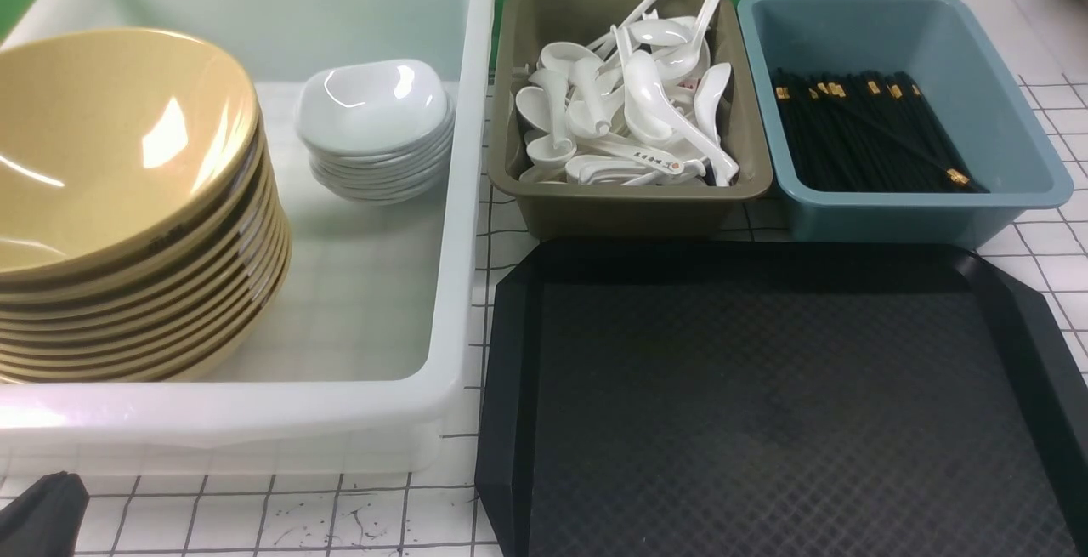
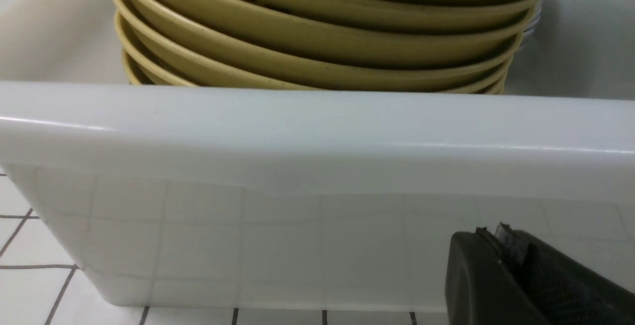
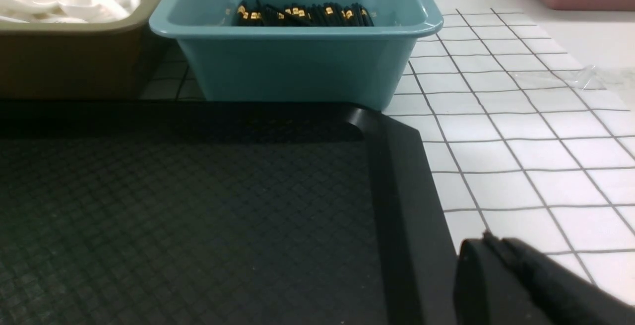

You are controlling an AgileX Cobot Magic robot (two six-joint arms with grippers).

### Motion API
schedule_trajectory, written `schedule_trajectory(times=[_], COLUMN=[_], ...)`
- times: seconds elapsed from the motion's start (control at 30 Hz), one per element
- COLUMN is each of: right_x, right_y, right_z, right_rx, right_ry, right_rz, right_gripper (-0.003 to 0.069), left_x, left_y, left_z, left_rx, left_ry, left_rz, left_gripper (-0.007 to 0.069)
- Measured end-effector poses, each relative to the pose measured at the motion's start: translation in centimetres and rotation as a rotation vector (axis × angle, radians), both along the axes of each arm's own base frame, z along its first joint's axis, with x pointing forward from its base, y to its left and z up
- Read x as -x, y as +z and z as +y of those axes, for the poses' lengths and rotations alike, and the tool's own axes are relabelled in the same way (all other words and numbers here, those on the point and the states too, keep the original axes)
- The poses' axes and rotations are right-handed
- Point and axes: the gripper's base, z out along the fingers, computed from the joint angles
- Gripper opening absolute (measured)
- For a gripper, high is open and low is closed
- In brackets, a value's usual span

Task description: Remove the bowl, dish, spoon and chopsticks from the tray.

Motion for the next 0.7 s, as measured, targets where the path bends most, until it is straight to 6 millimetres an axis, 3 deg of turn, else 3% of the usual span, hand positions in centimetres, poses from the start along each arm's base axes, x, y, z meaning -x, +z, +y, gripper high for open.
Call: schedule_trajectory(times=[0.7], right_x=[0.01], right_y=[0.0], right_z=[0.0], right_rx=[0.0], right_ry=[0.0], right_rz=[0.002], right_gripper=[0.0059], left_x=[0.0], left_y=[0.0], left_z=[0.0], left_rx=[0.0], left_ry=[0.0], left_rz=[0.0], left_gripper=[-0.0013])
